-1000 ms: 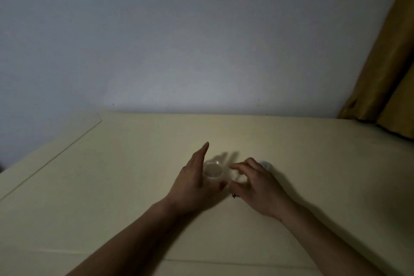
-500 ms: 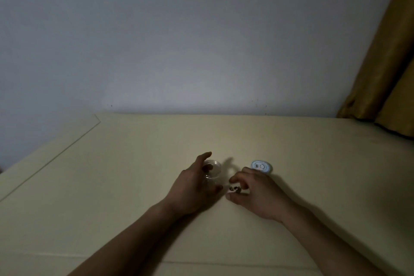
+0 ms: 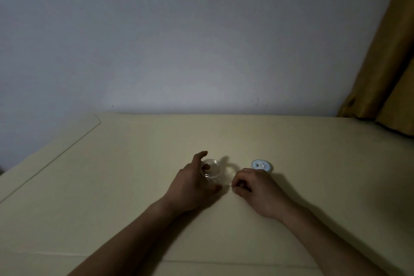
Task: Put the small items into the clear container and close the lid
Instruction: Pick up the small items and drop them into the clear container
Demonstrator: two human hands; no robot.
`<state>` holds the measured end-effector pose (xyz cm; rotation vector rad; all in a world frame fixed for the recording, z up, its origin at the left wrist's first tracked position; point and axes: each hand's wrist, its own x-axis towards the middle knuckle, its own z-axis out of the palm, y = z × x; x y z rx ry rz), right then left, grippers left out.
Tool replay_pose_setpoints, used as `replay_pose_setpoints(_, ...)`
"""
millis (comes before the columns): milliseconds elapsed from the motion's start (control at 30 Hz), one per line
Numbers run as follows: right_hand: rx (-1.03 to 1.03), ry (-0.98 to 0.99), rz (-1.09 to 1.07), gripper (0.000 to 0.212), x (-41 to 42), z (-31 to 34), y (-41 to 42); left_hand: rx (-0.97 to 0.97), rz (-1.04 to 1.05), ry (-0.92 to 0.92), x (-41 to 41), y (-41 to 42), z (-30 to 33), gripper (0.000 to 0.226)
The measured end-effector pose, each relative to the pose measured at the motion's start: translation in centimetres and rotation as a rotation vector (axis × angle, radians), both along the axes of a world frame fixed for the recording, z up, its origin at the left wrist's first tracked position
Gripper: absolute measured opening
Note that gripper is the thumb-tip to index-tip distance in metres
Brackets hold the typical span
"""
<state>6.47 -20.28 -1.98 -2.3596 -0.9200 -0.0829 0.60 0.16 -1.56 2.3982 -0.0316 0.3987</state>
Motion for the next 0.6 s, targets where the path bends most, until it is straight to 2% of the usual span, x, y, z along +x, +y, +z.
replay_pose_setpoints(233,-0.008,0.016,-0.010,0.010,0.17,0.09,-0.17,0.025,-0.005,0.033,-0.24,0.48,0.48,0.093)
replay_pose_setpoints(600,0.099,0.072,-0.024,0.018,0.21,0.11,-0.11,-0.063,0.006,-0.014,-0.64,0.31,0.75,0.064)
